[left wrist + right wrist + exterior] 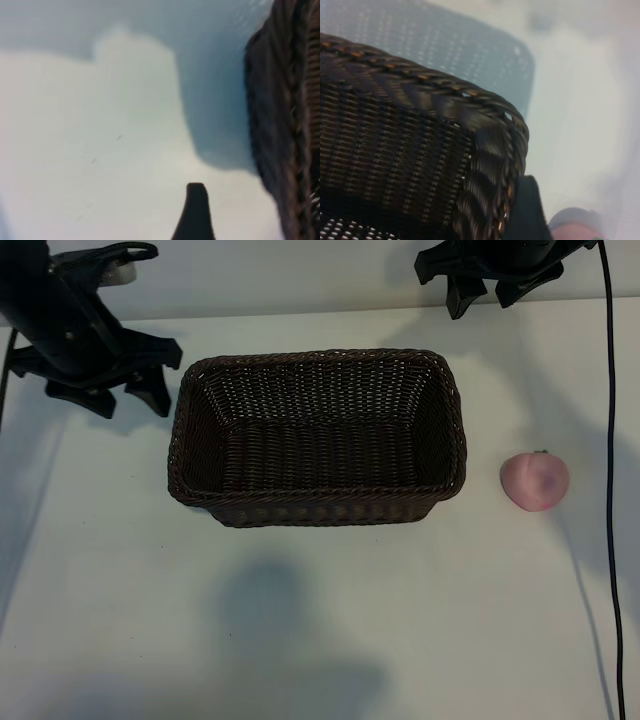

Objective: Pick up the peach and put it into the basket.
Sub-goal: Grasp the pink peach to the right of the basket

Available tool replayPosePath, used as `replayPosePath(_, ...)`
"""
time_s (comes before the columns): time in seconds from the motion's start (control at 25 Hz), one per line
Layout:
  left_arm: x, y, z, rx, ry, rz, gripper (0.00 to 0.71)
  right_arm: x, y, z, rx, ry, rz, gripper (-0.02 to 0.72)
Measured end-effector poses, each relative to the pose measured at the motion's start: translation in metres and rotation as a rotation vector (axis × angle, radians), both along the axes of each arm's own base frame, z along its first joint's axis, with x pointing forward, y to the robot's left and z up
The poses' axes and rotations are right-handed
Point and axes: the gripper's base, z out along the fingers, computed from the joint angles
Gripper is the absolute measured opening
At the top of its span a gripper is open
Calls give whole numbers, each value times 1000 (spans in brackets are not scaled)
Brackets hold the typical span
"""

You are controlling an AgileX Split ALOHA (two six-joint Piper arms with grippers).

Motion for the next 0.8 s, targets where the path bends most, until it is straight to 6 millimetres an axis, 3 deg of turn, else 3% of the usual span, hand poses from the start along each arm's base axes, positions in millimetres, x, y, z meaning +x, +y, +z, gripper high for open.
replayPosePath(0.32, -7, 16, 11, 34, 9, 14, 598, 0, 0, 0, 0, 0, -1, 526)
replayPosePath(0.8, -21, 20, 22, 66, -12, 4, 598, 0, 0, 0, 3, 1, -1, 526)
